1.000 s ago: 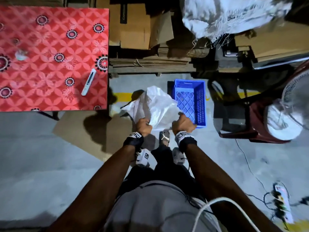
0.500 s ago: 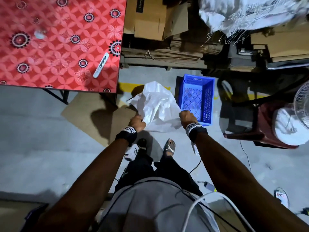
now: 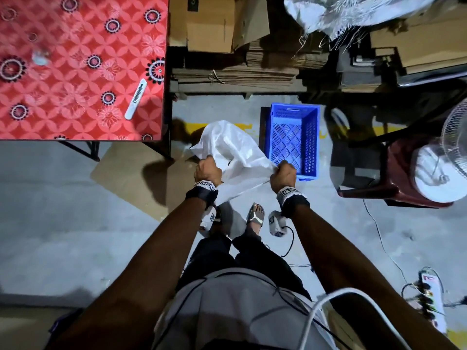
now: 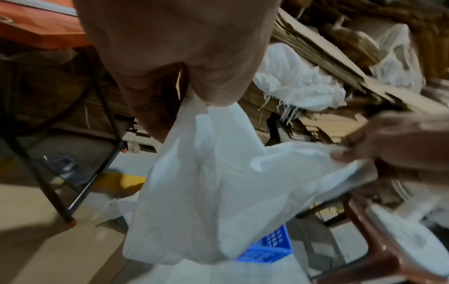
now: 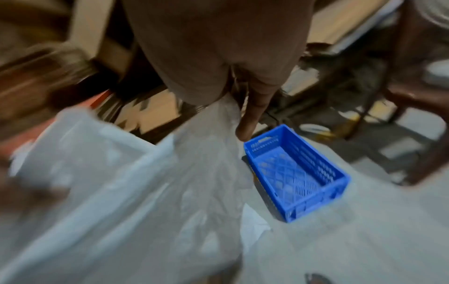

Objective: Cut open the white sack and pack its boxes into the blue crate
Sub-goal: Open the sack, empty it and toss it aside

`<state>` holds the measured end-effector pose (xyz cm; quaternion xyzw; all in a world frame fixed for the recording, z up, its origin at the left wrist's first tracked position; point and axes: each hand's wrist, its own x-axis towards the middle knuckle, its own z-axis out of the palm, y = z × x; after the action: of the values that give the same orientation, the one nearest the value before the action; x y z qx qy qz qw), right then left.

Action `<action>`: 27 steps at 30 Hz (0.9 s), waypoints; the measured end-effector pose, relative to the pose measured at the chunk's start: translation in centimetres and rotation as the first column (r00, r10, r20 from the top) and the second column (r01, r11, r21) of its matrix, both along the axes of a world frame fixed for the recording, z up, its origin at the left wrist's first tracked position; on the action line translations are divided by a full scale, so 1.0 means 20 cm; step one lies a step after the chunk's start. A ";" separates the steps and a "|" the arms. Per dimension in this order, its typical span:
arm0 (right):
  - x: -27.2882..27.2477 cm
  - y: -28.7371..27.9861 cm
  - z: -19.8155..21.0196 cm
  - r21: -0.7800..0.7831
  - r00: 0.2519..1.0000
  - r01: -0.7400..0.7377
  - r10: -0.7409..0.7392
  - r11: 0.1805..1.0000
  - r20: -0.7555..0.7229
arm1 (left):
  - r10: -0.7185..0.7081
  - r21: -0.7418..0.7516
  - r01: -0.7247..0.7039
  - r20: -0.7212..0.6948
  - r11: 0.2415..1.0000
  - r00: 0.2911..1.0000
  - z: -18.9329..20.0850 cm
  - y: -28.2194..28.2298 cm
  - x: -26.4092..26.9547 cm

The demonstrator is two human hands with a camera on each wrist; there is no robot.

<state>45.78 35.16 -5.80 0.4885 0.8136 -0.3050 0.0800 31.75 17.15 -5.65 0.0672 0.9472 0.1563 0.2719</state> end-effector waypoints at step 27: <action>-0.33 0.33 0.16 -0.032 0.961 0.163 -0.166 0.986 -0.220 | 0.096 0.309 -0.109 0.058 0.945 0.994 0.28 0.02 -0.16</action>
<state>39.27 41.82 -2.64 0.5168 0.7719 -0.3687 -0.0335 28.52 17.62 -0.11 0.0567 0.9070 0.3189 0.2693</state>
